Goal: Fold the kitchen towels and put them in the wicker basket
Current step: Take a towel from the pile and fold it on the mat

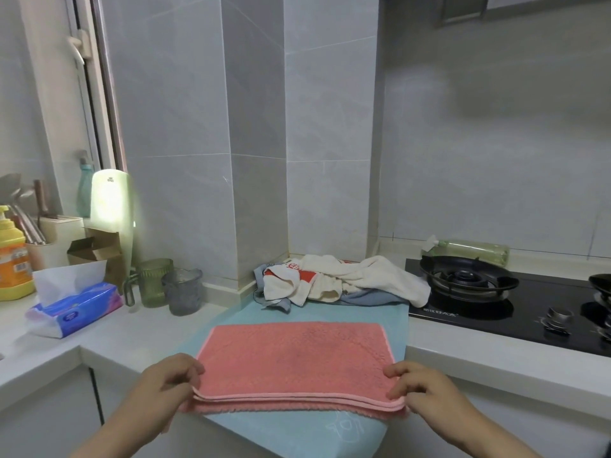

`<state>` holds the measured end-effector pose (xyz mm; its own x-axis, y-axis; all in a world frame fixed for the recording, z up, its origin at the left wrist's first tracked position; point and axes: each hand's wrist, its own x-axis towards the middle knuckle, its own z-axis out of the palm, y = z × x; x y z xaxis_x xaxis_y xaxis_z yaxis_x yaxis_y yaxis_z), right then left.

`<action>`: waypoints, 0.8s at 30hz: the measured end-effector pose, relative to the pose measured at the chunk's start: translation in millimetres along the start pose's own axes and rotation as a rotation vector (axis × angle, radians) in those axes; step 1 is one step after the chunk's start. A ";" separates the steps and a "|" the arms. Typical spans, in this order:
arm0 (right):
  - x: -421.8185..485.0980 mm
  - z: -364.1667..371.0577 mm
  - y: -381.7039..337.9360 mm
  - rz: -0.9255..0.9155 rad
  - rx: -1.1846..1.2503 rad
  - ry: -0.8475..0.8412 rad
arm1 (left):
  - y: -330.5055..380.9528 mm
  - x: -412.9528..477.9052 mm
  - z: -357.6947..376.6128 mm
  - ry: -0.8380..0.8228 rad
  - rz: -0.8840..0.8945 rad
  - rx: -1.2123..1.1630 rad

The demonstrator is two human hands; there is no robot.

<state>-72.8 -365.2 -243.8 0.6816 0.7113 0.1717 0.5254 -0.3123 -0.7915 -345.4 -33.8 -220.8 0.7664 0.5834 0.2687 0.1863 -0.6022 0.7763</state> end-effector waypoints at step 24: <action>134.1 -4.2 -34.6 0.677 0.448 0.150 | -5.1 134.8 30.9 0.072 -0.409 0.174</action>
<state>2.5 -261.6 -190.9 0.8553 0.3577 -0.3750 -0.2549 -0.3396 -0.9054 -224.0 31.1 -206.2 0.5642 0.8257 0.0033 0.5706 -0.3928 0.7212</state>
